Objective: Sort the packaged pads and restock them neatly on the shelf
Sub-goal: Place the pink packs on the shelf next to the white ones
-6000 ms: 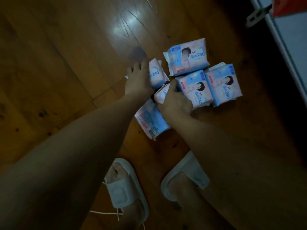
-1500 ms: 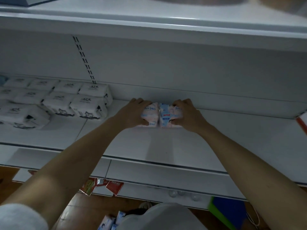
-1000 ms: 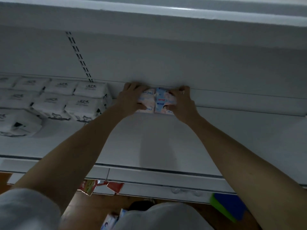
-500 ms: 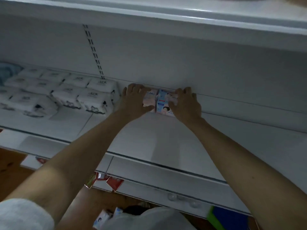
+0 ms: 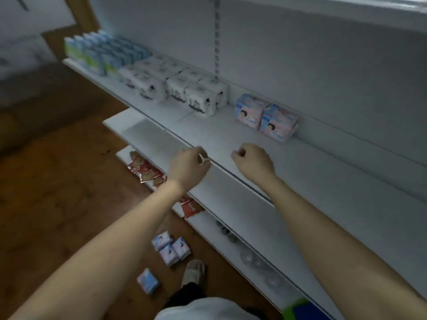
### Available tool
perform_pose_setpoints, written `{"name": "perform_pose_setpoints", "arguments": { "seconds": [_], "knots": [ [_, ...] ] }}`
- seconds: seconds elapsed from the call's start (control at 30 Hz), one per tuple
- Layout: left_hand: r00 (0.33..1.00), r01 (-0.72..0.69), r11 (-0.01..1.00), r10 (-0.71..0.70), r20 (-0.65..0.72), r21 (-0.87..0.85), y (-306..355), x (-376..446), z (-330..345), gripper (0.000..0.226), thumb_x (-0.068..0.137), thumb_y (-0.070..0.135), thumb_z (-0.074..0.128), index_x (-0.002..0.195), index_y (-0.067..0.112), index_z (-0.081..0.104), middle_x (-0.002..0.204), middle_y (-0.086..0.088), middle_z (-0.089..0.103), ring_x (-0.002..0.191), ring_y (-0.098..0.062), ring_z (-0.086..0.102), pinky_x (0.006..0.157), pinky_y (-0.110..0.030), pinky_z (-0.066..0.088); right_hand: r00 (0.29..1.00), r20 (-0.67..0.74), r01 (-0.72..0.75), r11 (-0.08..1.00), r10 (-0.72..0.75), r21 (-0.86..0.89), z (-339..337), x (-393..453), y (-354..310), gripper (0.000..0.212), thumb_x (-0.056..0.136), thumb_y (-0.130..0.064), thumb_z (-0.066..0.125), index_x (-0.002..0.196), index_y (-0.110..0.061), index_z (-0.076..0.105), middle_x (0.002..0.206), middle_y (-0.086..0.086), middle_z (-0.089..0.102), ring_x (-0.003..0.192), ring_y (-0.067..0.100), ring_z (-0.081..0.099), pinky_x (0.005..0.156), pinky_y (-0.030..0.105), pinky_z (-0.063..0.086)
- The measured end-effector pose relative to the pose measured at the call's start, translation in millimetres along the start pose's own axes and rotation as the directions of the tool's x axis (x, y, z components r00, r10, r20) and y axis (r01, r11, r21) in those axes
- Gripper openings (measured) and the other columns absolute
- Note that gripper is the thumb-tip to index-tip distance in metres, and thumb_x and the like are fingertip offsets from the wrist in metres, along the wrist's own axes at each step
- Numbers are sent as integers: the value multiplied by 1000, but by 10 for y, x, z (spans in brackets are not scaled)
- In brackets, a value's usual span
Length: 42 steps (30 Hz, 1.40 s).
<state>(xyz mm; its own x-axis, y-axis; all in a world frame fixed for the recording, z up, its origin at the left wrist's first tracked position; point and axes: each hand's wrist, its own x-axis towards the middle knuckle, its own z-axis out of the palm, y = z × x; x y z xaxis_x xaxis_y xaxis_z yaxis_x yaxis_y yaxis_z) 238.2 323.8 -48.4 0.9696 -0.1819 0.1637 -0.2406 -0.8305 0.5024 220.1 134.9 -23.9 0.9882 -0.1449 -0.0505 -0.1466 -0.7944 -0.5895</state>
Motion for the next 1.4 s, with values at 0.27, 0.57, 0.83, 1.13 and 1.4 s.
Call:
{"name": "perform_pose_setpoints", "arguments": {
  "seconds": [0.27, 0.57, 0.83, 1.13, 1.4],
  "knots": [
    [940, 342, 939, -342, 5, 34, -799, -1217, -130, 12, 83, 36, 60, 89, 26, 63, 86, 0, 70, 87, -24, 64, 67, -34, 51, 917, 373, 160, 987, -140, -23, 1146, -790, -600, 38, 89, -40, 53, 59, -19, 43, 60, -2, 50, 68, 28, 58, 55, 29, 35],
    [701, 705, 709, -697, 148, 4, -2042, -2668, -95, 15, 80, 25, 59, 90, 35, 56, 84, 8, 67, 90, -20, 63, 73, -36, 53, 680, 731, 240, 960, -58, -146, 2669, -1497, -983, 19, 94, -39, 50, 91, -24, 62, 105, 11, 67, 98, 32, 63, 76, 34, 47],
    [495, 847, 531, -807, 322, 32, -3057, -3658, 364, 21, 92, 25, 57, 112, 33, 58, 102, 11, 67, 94, -10, 61, 77, -29, 54, 473, 852, 101, 947, 223, -304, 3901, -2007, -807, 20, 95, -36, 53, 103, -19, 60, 103, 3, 65, 93, 20, 61, 80, 32, 51],
    [348, 899, 437, -731, 587, 11, -3901, -3544, 1863, 15, 94, 30, 55, 108, 26, 55, 92, 6, 66, 82, -14, 63, 72, -34, 56, 402, 841, -124, 931, 363, -343, 5238, -1376, 248, 22, 94, -32, 55, 112, -21, 60, 115, 6, 66, 107, 27, 63, 94, 39, 51],
    [218, 944, 324, -738, 639, 52, -5079, -2996, 4210, 42, 90, 28, 61, 127, 14, 46, 121, -14, 61, 111, -33, 59, 87, -37, 47, 380, 823, -208, 906, 423, -369, 7187, -288, 1833, 9, 96, -17, 59, 89, -11, 58, 100, 10, 62, 91, 20, 59, 71, 23, 44]
  ]
}}
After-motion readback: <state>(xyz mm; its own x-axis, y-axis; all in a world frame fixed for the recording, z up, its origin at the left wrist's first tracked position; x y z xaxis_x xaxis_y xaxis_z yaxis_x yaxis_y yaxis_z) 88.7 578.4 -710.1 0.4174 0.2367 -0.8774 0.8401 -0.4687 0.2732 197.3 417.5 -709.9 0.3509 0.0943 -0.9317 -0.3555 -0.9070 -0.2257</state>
